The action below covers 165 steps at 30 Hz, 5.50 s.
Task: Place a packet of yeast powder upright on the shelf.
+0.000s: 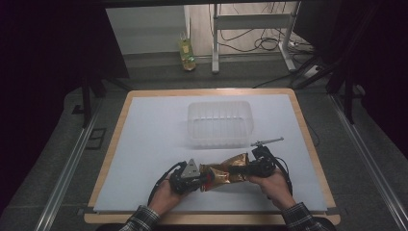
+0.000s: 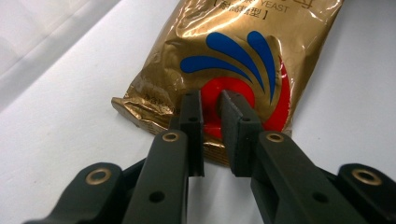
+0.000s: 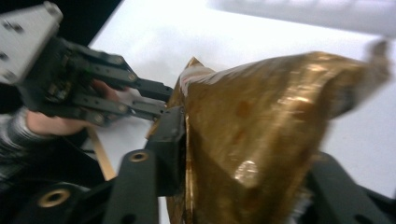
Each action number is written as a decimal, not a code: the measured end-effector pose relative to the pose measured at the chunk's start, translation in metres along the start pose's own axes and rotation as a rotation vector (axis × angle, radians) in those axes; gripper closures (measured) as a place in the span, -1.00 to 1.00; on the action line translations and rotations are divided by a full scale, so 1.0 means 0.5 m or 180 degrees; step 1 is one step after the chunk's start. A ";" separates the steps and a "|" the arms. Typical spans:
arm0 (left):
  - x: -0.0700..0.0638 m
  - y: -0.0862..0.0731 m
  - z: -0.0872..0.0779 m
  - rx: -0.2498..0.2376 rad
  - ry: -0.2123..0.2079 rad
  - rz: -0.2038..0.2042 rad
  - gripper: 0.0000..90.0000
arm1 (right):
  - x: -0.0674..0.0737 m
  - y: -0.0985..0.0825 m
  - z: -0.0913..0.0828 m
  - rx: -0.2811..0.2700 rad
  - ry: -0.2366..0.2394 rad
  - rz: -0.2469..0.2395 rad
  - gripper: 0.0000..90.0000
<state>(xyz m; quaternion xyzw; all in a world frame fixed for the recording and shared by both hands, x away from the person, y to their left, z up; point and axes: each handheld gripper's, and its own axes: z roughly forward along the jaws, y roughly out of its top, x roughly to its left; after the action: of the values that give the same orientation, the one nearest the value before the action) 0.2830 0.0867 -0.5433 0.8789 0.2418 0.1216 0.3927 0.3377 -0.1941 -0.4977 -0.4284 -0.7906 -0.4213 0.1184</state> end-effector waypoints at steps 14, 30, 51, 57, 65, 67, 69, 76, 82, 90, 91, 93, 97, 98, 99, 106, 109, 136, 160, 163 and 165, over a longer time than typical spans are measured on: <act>0.013 -0.002 -0.018 -0.0284 0.0137 -0.0094 0.02 | 0.027 0.017 -0.026 -0.0134 -0.0162 -0.0235 0.48; 0.014 0.000 -0.024 -0.0419 0.0196 -0.0179 -0.77 | 0.058 0.032 -0.070 -0.0273 -0.0491 -0.0524 0.49; 0.006 -0.003 -0.021 -0.0422 0.0207 0.0031 -0.94 | 0.033 0.086 -0.165 -0.0424 -0.0680 -0.0245 0.49; 0.004 -0.003 -0.020 -0.0417 0.0192 0.0054 -0.94 | 0.028 0.103 -0.181 -0.0439 -0.0722 -0.0197 0.49; -0.005 -0.001 -0.016 -0.0442 0.0156 0.0211 -0.94 | 0.013 0.139 -0.212 -0.0495 -0.0843 -0.0129 0.49; -0.005 -0.002 -0.015 -0.0437 0.0156 0.0214 -0.94 | 0.011 0.145 -0.214 -0.0502 -0.0854 -0.0115 0.49; -0.004 -0.002 -0.015 -0.0438 0.0160 0.0204 -0.94 | 0.004 0.162 -0.223 -0.0525 -0.0895 -0.0088 0.49; -0.003 -0.002 -0.018 -0.0484 0.0136 0.0197 -0.94 | -0.009 0.200 -0.236 -0.0584 -0.1024 -0.0041 0.49; -0.004 -0.002 -0.017 -0.0468 0.0151 0.0221 -0.94 | -0.023 0.236 -0.231 -0.0592 -0.1130 -0.0012 0.49; -0.003 -0.003 -0.019 -0.0497 0.0147 0.0238 -0.94 | -0.039 0.275 -0.202 -0.0511 -0.1255 0.0013 0.49; -0.004 -0.002 -0.019 -0.0497 0.0149 0.0243 -0.94 | -0.041 0.283 -0.192 -0.0469 -0.1287 0.0029 0.49; -0.004 -0.002 -0.019 -0.0498 0.0148 0.0250 -0.94 | -0.042 0.287 -0.188 -0.0450 -0.1311 0.0021 0.49; -0.004 -0.002 -0.020 -0.0485 0.0152 0.0283 -0.94 | -0.045 0.305 -0.166 -0.0351 -0.1371 0.0023 0.49; -0.004 -0.002 -0.020 -0.0487 0.0152 0.0283 -0.94 | -0.045 0.305 -0.166 -0.0351 -0.1371 0.0023 0.49; -0.004 -0.002 -0.020 -0.0490 0.0152 0.0281 -0.94 | -0.046 0.312 -0.156 -0.0303 -0.1383 0.0023 0.49; -0.003 -0.002 -0.020 -0.0490 0.0158 0.0282 -0.94 | -0.050 0.329 -0.133 -0.0208 -0.1421 0.0032 0.48; -0.003 -0.002 -0.020 -0.0489 0.0156 0.0285 -0.94 | -0.055 0.337 -0.119 -0.0229 -0.1414 0.0038 0.48; -0.005 -0.002 -0.019 -0.0495 0.0137 0.0278 -0.93 | -0.096 0.353 -0.027 -0.0444 -0.1353 0.0171 0.48; -0.005 -0.002 -0.018 -0.0489 0.0130 0.0295 -0.93 | -0.078 0.348 -0.005 -0.0463 -0.1494 -0.0230 0.14; -0.006 -0.002 -0.017 -0.0485 0.0131 0.0292 -0.93 | -0.072 0.347 -0.006 -0.0447 -0.1541 -0.0346 0.03; -0.005 -0.002 -0.017 -0.0482 0.0132 0.0293 -0.93 | -0.071 0.347 -0.007 -0.0454 -0.1536 -0.0365 0.01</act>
<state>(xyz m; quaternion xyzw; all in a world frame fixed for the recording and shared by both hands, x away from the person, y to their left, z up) 0.2769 0.0912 -0.5386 0.8542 0.1993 0.1756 0.4470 0.4935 -0.1690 -0.4170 -0.4783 -0.7872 -0.3675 -0.1283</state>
